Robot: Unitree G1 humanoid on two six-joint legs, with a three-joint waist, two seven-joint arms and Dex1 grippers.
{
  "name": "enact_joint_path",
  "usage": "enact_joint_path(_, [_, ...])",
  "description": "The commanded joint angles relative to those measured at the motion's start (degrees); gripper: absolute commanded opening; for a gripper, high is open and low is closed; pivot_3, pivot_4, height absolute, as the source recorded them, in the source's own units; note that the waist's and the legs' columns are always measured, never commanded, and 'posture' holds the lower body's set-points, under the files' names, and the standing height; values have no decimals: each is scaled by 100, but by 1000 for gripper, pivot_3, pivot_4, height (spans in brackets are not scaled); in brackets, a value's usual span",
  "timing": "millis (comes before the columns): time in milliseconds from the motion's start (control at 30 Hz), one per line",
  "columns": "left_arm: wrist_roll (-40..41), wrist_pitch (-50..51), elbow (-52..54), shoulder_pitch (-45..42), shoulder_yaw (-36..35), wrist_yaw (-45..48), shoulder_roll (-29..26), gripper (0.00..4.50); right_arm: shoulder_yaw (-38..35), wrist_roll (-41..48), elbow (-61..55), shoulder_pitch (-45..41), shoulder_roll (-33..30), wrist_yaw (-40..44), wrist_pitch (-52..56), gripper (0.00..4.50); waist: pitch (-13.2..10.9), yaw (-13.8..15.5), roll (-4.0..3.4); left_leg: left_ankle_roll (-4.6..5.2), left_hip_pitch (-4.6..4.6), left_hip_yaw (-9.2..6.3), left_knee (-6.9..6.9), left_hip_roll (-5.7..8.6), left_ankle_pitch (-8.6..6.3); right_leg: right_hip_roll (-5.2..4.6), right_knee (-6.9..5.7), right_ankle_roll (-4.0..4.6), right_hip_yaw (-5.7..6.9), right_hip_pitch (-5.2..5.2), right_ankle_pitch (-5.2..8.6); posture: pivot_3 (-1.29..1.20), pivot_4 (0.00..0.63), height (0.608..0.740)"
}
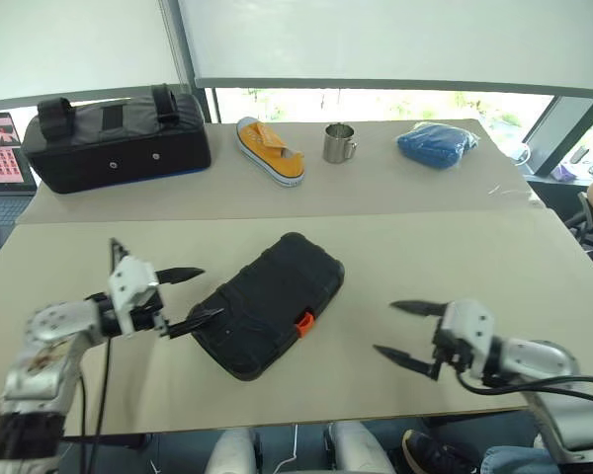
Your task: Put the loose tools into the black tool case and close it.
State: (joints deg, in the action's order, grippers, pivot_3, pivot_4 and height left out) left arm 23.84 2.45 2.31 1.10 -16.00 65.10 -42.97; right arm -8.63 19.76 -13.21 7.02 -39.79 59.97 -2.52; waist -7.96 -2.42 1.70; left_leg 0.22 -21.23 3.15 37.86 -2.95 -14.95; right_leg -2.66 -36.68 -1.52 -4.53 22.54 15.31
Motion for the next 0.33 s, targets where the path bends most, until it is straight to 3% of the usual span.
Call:
enact_joint_path(33, [-399, -571, -423, 758, -456, -175, -97, 4466, -305, 328, 512, -161, -161, 531, -549, 4415, -5, 0, -6, 0, 3, 5, -2, -1, 0, 1, -1, 1, 1, 0, 1, 0, 150, 740])
enact_joint_path(200, [-532, -935, -314, 1380, -616, -475, 59, 4466, -296, 339, 1300, -569, -221, 939, -1016, 4415, -55, 53, 62, -1, -32, 14, -3, -2, 1, -4, -8, 4, -16, 49, -1, 0, 150, 740])
enact_joint_path(333, [-496, -852, -121, 1440, -581, -728, 169, 4466, -232, 271, 1756, -845, -207, 1107, -1297, 4415, -57, 158, 63, -8, -56, 21, -1, 8, 6, -40, -8, -1, 10, 63, -5, 0, 150, 740])
